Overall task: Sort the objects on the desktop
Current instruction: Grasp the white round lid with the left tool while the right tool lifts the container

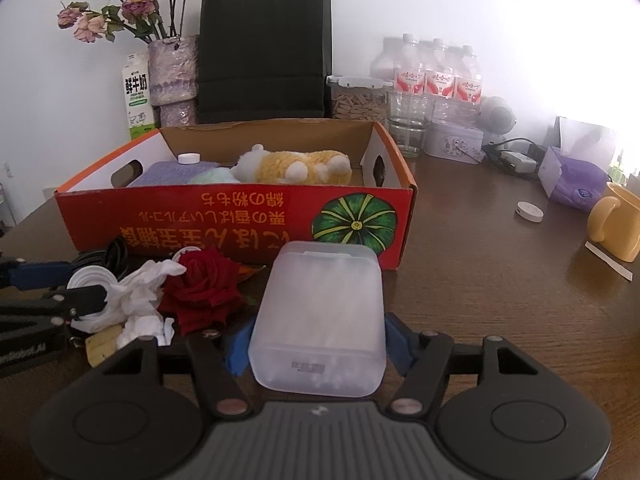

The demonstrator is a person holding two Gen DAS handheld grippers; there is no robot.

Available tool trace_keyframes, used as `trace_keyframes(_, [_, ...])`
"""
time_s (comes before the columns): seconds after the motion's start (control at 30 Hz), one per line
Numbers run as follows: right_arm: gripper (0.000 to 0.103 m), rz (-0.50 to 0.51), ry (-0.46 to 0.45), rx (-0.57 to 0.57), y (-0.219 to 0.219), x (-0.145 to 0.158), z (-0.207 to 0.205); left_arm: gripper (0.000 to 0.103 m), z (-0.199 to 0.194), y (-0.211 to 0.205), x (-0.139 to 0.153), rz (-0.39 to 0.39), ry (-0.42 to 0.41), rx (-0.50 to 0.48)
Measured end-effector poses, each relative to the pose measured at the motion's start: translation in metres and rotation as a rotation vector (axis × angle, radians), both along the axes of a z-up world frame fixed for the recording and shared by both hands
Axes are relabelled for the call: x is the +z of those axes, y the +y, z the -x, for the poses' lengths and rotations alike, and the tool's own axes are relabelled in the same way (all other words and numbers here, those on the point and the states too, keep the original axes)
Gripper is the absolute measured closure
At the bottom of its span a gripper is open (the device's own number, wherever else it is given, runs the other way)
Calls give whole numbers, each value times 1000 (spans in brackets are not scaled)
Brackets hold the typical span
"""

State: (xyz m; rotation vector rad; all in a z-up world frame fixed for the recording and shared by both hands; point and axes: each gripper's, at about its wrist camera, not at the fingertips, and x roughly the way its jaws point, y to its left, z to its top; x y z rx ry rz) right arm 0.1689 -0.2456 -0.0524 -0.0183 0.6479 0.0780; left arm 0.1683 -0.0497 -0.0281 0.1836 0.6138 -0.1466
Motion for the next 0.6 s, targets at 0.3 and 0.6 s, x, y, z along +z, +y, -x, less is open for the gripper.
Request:
trace_keyframes(0.3, [38,-11,-9,10,-3,1,4,93,1,2,3,31,-3,14])
trace_keyframes(0.6, [39,-14,-26,10,-7,4,12,93,7,7,10,52,-22,30])
